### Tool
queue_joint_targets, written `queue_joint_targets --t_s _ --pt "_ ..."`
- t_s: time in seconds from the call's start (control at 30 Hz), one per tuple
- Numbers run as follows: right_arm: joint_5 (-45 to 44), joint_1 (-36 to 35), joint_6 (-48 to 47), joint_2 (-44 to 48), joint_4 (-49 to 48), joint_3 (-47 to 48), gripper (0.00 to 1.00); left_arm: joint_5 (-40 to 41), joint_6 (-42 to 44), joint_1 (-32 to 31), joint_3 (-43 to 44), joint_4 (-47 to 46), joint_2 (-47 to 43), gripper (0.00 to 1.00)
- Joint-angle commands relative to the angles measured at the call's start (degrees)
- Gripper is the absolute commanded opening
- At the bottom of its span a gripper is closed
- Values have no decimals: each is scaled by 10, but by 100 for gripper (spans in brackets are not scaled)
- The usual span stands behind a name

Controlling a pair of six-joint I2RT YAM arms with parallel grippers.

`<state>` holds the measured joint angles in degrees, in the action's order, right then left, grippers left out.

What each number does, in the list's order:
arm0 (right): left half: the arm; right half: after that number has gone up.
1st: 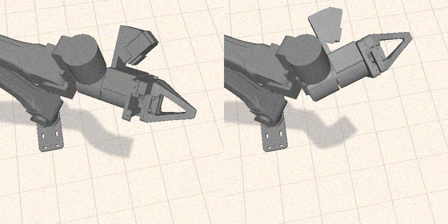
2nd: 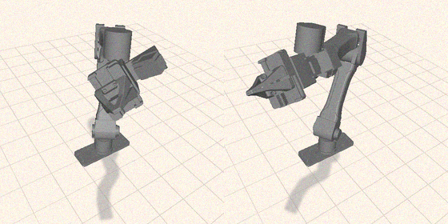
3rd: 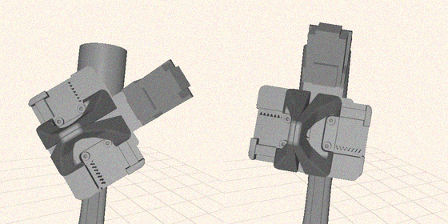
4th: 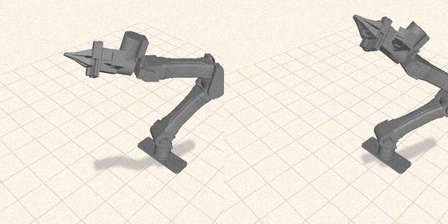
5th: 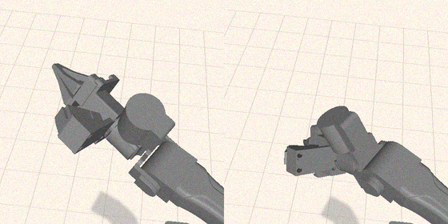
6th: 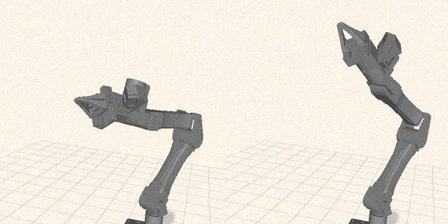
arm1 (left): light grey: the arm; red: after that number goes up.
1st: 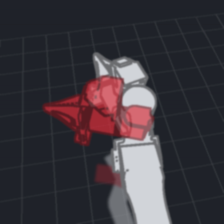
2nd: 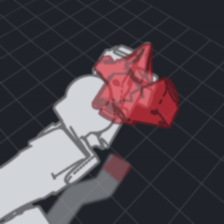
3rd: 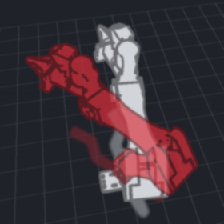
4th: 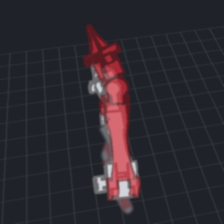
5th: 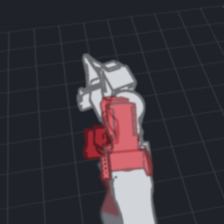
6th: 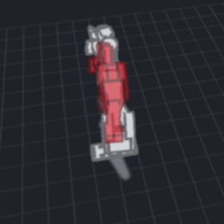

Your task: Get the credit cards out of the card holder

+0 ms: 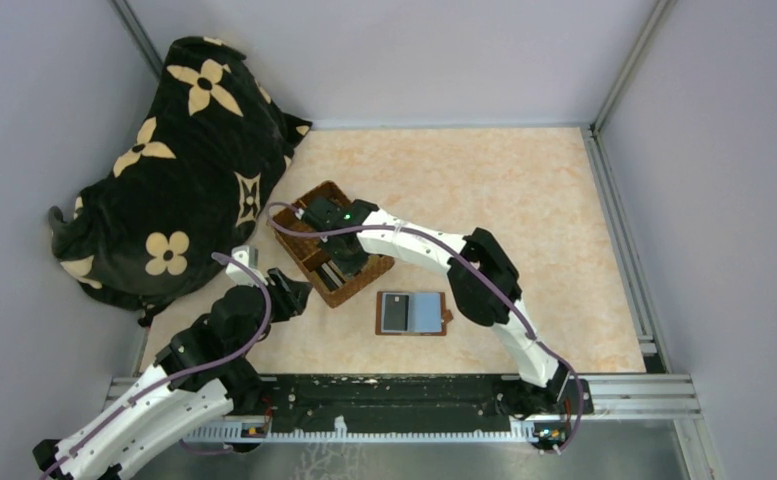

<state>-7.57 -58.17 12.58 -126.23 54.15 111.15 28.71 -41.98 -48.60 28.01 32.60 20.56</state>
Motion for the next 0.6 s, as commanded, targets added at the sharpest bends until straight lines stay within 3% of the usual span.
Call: queue_joint_targets --t_s 0.0,0.2,0.57 --pt "-12 -14 -3 2 -20 28 11 3 6 1 -5 -2 -1 58" --pt "-10 -31 -7 30 -54 11 30 3 8 1 -12 -9 8 58" --pt "-59 -35 9 178 -148 -111 31 1 9 2 -9 -9 16 58"
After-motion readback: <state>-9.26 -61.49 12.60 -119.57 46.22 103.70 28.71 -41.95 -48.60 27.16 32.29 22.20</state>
